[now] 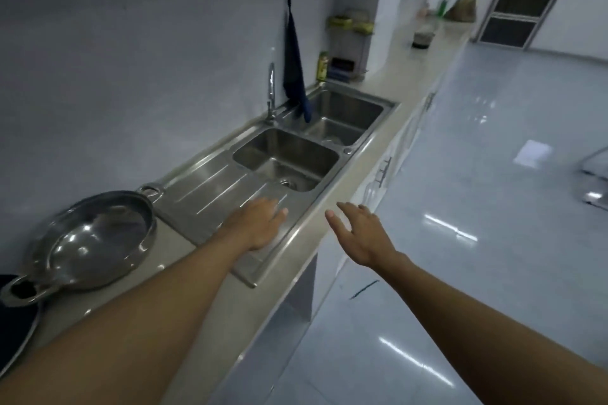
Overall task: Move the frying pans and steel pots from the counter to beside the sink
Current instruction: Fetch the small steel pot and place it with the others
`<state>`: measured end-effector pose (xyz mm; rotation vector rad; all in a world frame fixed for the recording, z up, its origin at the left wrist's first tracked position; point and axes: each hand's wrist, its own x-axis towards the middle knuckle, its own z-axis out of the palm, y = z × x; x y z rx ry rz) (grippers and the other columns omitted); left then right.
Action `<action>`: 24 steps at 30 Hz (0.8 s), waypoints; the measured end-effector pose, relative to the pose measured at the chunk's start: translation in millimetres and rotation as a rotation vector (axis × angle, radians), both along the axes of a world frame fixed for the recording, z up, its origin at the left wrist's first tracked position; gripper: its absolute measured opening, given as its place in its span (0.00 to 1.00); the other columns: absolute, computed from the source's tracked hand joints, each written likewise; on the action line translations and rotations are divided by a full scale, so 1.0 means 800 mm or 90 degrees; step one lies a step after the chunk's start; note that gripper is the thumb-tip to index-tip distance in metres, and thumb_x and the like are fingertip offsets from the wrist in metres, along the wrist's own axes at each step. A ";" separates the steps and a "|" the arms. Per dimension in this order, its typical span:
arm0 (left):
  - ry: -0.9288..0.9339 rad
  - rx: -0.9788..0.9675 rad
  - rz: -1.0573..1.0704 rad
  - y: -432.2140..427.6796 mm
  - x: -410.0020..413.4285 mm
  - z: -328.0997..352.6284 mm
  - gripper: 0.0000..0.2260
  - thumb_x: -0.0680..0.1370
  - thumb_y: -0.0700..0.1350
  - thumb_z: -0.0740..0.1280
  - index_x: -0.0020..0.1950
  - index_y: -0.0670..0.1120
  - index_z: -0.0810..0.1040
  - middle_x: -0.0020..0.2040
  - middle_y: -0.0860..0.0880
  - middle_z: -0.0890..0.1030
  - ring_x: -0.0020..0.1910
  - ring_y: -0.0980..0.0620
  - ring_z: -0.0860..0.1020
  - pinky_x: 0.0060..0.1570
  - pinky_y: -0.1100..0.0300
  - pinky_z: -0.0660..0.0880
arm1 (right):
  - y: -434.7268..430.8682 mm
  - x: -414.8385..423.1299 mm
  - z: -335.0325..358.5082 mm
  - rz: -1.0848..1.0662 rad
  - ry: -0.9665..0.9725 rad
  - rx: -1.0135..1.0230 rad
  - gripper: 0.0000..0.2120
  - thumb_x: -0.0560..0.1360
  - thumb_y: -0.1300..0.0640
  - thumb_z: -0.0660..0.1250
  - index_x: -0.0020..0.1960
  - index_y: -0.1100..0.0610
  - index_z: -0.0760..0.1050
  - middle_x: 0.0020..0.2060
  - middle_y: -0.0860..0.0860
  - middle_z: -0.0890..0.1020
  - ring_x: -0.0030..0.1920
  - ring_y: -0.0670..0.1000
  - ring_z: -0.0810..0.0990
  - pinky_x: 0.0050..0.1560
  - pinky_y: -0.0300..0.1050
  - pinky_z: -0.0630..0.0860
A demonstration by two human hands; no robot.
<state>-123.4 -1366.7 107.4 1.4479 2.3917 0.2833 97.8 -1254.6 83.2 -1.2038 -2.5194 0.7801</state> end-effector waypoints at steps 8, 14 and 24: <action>-0.020 -0.001 -0.136 0.193 0.066 0.010 0.23 0.82 0.60 0.51 0.65 0.48 0.75 0.68 0.44 0.76 0.65 0.41 0.75 0.65 0.43 0.71 | 0.138 0.092 -0.003 -0.146 -0.009 0.002 0.38 0.79 0.29 0.47 0.79 0.53 0.65 0.78 0.53 0.67 0.80 0.58 0.58 0.78 0.60 0.55; -0.027 0.006 -0.224 0.337 0.074 0.002 0.28 0.82 0.63 0.50 0.76 0.49 0.67 0.77 0.47 0.69 0.73 0.44 0.69 0.70 0.44 0.68 | 0.245 0.111 -0.004 -0.228 -0.002 -0.003 0.39 0.78 0.28 0.47 0.79 0.52 0.64 0.79 0.52 0.66 0.80 0.57 0.57 0.79 0.58 0.54; -0.031 0.021 -0.334 0.550 0.074 0.017 0.26 0.82 0.62 0.50 0.70 0.49 0.73 0.71 0.45 0.74 0.68 0.43 0.74 0.66 0.45 0.71 | 0.395 0.122 0.006 -0.318 -0.021 -0.023 0.37 0.80 0.30 0.48 0.80 0.53 0.63 0.79 0.52 0.66 0.80 0.55 0.60 0.78 0.58 0.57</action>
